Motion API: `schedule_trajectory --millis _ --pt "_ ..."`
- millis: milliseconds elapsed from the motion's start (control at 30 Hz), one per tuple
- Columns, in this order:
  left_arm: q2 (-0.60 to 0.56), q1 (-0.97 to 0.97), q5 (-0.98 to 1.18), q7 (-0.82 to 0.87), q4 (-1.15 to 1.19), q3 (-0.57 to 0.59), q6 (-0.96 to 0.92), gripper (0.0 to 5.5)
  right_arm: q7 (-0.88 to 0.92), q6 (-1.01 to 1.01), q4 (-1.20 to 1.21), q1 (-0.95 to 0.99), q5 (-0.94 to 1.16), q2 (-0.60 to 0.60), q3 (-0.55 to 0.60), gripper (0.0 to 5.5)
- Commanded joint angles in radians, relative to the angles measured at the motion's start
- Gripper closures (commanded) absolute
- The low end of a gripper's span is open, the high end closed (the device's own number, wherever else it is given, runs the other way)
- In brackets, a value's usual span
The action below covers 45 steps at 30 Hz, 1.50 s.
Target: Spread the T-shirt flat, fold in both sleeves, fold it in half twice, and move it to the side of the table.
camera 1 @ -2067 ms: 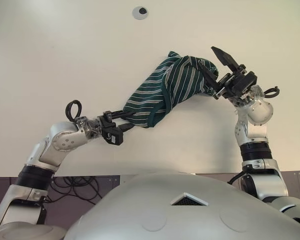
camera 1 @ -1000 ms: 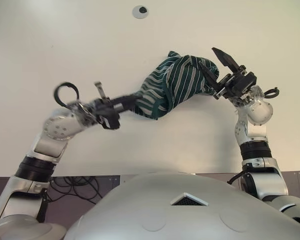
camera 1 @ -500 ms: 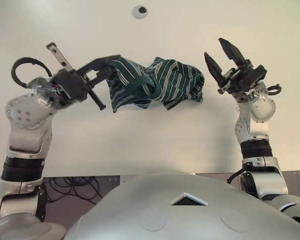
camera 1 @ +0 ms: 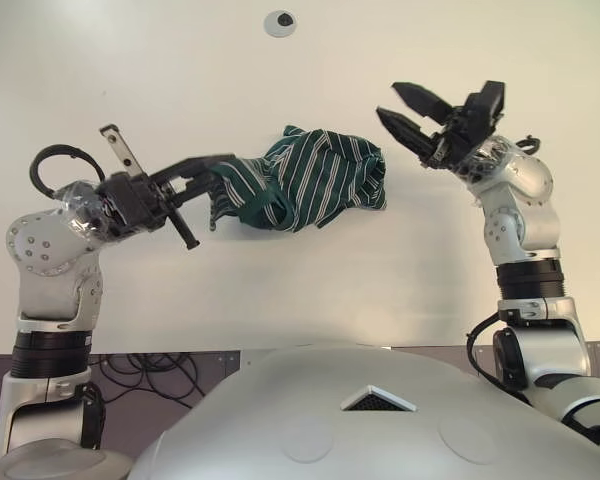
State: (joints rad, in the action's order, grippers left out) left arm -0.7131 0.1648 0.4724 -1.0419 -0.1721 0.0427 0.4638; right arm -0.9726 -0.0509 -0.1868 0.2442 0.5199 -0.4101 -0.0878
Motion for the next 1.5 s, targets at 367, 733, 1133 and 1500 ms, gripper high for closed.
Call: schedule_trajectory --millis 367,733,1133,1500 --pt "0.018 -0.012 -0.017 -0.079 -0.021 -0.027 0.000 5.47 0.027 -0.180 -0.096 0.210 -0.319 -0.038 -0.158 3.48" --pt "0.020 -0.019 -0.022 -0.052 -0.100 -0.033 -0.057 5.47 0.034 -0.153 -0.183 0.231 -0.424 -0.010 -0.193 3.48" --pt "0.020 -0.033 -0.027 -0.036 -0.119 -0.027 -0.092 5.50 0.020 -0.178 -0.168 0.220 -0.413 -0.007 -0.190 5.43" --pt "0.023 -0.049 -0.025 -0.021 -0.123 -0.017 -0.108 5.50 0.020 -0.210 -0.144 0.215 -0.393 -0.004 -0.175 5.47"
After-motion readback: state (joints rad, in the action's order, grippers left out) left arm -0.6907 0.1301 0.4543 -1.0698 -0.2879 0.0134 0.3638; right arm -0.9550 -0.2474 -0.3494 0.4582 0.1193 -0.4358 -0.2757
